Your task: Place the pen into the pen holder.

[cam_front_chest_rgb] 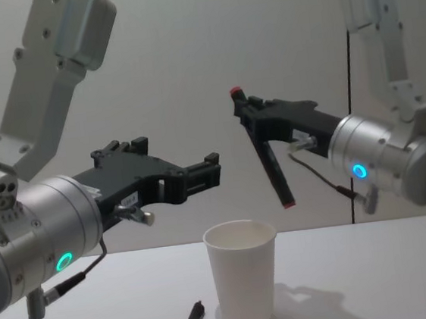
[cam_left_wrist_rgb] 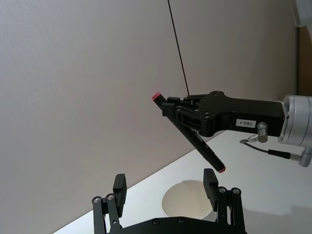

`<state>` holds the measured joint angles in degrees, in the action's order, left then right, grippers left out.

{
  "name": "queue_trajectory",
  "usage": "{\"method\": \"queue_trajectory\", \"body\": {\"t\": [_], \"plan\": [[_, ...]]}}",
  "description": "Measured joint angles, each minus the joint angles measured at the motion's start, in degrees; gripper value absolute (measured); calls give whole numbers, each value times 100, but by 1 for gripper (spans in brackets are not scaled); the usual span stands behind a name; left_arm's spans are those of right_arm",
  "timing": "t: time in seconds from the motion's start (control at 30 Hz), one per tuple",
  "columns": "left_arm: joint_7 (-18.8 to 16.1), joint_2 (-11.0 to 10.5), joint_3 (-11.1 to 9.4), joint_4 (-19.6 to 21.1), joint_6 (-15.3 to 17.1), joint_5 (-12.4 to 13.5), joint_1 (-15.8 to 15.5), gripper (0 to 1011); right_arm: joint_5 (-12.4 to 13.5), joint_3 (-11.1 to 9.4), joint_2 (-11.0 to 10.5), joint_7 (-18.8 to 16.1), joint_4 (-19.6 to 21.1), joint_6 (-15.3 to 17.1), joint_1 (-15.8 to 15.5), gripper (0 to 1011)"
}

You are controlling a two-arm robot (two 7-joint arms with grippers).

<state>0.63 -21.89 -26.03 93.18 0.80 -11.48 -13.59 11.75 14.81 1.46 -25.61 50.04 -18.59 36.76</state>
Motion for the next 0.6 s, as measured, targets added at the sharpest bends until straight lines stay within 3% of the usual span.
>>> {"method": "queue_trajectory", "body": {"t": [0.43, 0.6], "plan": [[0, 0, 0, 0, 0, 0, 0, 1000, 336, 67, 299, -460, -1641, -1040, 717, 165], [0, 0, 0, 0, 0, 0, 0, 1002, 412, 75, 374, -578, -2065, -1306, 897, 165]]}}
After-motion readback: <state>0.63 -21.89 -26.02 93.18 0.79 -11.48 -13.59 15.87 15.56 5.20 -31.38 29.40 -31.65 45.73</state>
